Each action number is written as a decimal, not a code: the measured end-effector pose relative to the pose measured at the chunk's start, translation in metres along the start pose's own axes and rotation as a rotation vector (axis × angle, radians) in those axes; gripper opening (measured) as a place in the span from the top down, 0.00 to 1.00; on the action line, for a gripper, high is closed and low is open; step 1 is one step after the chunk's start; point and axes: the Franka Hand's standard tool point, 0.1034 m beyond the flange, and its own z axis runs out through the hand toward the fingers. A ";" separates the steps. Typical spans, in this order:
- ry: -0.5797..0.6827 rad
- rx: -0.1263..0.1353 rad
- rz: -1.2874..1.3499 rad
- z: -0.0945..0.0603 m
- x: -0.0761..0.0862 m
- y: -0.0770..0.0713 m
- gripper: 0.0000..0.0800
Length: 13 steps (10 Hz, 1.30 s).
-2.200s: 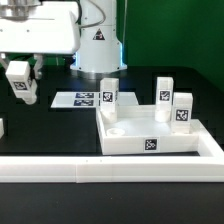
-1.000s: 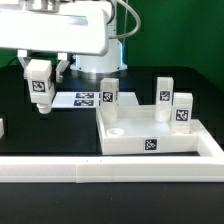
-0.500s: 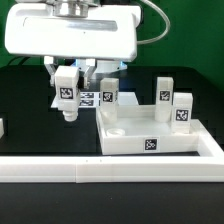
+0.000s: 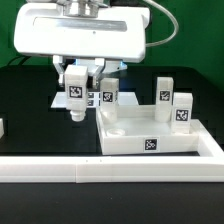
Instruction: Assemble square table
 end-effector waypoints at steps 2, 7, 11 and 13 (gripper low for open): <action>0.029 -0.018 0.000 0.001 0.000 0.008 0.64; 0.071 0.008 -0.040 0.005 0.003 -0.030 0.64; 0.074 0.006 -0.044 0.007 0.001 -0.030 0.64; 0.074 0.005 -0.045 0.008 0.001 -0.030 0.64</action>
Offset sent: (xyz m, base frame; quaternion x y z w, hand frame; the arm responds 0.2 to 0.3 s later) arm 0.0045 0.0465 -0.0125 0.0436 0.0549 0.0336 0.9970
